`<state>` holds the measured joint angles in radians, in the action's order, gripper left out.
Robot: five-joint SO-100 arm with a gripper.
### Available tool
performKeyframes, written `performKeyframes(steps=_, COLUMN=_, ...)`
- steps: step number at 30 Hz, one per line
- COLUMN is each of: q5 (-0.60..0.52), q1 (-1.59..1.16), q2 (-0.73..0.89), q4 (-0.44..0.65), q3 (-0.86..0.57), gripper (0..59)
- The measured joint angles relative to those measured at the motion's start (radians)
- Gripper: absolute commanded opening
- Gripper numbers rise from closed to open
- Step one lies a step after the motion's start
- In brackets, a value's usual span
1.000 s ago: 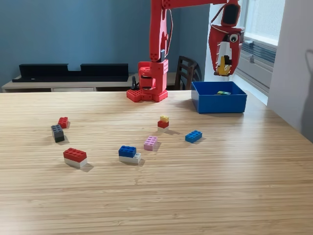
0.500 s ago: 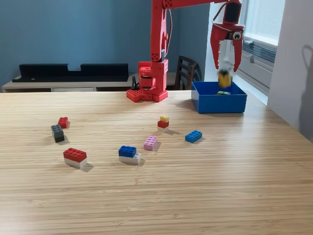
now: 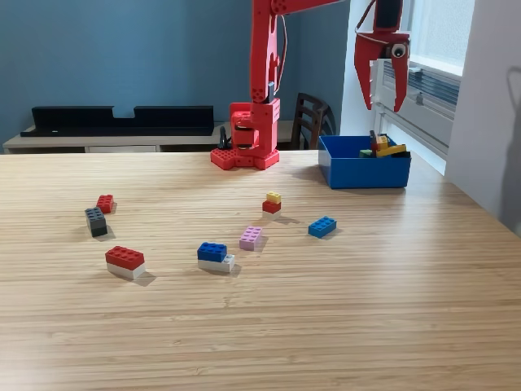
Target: Grasp a lego block and put it in the bin.
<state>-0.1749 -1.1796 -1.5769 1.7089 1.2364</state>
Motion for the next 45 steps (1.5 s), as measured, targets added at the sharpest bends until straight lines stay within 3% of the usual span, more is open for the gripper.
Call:
performKeyframes(steps=8, q5=-0.025, q1=0.212, q2=0.000, q4=0.000, q3=-0.049, gripper=0.1)
performKeyframes(steps=20, q5=0.083, q1=0.630, q2=0.000, q4=0.000, q3=-0.080, gripper=0.1)
performKeyframes(steps=45, q5=0.161, q1=0.877, q2=0.000, q4=0.000, q3=-0.101, gripper=0.1)
